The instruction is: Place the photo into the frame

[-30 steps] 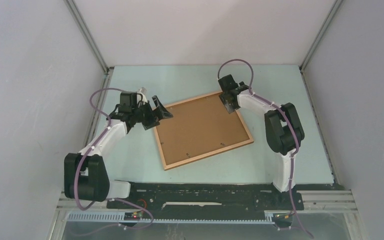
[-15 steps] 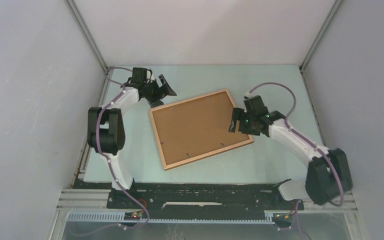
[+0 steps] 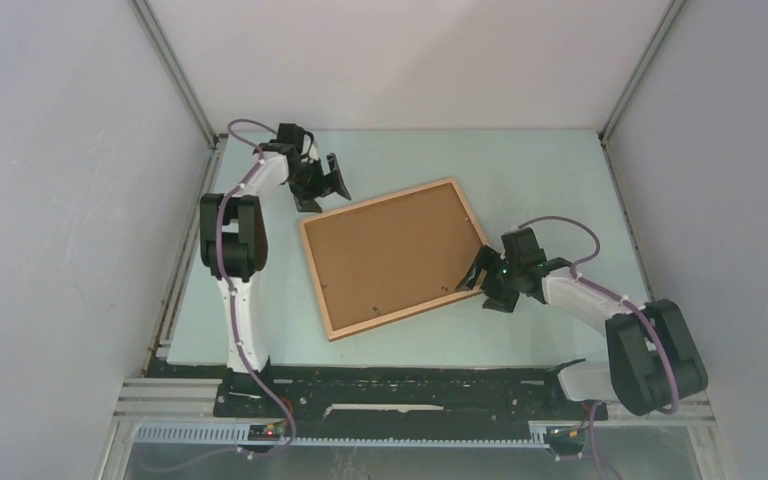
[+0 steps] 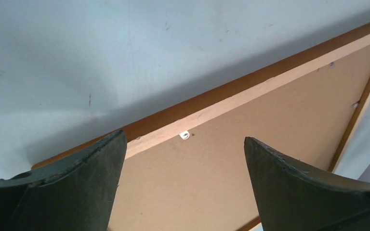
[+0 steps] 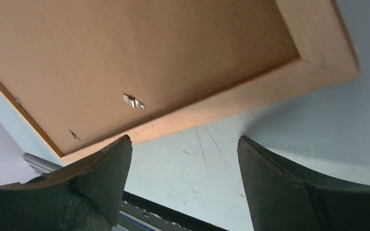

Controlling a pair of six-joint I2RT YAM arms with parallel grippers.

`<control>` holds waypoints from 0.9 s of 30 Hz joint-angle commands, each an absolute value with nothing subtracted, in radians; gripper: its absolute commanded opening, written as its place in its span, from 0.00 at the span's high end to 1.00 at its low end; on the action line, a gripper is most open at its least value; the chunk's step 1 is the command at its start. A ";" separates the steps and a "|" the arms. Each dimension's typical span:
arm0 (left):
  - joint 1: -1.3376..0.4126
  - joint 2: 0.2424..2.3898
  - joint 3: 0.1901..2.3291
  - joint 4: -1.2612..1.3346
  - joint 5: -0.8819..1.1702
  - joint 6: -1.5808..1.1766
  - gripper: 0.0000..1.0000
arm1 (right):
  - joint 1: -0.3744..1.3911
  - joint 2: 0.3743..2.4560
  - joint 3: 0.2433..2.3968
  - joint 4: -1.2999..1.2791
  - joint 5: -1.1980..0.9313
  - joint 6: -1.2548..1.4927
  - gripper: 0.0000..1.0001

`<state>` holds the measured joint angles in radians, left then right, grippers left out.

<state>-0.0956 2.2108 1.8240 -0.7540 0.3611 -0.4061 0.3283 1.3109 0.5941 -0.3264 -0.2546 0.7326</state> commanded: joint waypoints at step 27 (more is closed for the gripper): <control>-0.077 1.630 0.933 -0.533 0.539 -0.449 0.00 | 0.334 1.877 1.190 -0.407 -0.275 0.583 0.19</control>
<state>-0.0685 1.6703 0.9817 -0.5205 0.3958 -0.4026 0.3115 1.8084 1.0988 -0.3920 -0.2615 0.6533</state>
